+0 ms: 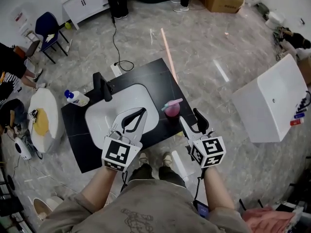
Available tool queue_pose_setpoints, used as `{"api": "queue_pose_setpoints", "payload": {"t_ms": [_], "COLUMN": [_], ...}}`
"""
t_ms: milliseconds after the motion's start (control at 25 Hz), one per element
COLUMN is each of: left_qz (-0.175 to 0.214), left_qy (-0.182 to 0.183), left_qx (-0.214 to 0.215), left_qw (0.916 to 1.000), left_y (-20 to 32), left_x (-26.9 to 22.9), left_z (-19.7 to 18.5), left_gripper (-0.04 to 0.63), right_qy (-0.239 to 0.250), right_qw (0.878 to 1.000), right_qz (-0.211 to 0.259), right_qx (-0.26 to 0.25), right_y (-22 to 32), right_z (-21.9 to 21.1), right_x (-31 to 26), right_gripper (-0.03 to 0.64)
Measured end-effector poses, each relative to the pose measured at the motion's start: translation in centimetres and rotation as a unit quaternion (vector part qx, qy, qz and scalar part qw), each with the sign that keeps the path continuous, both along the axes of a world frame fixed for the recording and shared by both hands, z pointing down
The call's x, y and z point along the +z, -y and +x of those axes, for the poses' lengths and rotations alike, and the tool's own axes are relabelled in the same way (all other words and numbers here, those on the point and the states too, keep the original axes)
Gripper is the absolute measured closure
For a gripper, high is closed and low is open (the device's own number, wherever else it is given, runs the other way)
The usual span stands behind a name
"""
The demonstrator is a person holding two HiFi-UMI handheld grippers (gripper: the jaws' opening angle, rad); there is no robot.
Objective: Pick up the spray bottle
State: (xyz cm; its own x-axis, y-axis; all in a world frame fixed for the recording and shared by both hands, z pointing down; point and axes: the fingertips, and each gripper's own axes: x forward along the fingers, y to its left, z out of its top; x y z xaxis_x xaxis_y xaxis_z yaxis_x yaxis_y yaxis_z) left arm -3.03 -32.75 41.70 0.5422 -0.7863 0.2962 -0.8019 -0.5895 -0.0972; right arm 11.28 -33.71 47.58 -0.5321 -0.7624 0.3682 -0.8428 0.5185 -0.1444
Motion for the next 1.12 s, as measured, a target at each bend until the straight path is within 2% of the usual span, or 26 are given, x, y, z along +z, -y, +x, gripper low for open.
{"api": "queue_pose_setpoints", "payload": {"t_ms": [240,480,760,1120], "left_qz": [-0.049,-0.110,-0.131,-0.136], "left_qy": [0.019,-0.010,0.005,0.008], "left_qx": [-0.011,-0.026,-0.029,-0.032], "left_qw": [0.9986,0.9935,0.9910,0.9902], "left_y": [1.9,2.7,3.7,4.2], "left_x": [5.8,9.9,12.9,14.2], "left_z": [-0.8,-1.4,-2.4,-3.1], "left_gripper": [0.595,0.595,0.595,0.595], "right_qy": [-0.007,-0.027,-0.049,-0.061], "right_qw": [0.999,0.998,0.995,0.995], "right_qz": [-0.037,-0.065,-0.085,-0.075], "right_qx": [0.001,-0.002,-0.008,-0.018], "right_y": [2.0,3.3,4.9,7.0], "right_z": [-0.7,-0.9,-1.8,-3.4], "right_x": [5.2,9.6,13.9,15.6], "right_gripper": [0.368,0.360,0.345,0.339]}}
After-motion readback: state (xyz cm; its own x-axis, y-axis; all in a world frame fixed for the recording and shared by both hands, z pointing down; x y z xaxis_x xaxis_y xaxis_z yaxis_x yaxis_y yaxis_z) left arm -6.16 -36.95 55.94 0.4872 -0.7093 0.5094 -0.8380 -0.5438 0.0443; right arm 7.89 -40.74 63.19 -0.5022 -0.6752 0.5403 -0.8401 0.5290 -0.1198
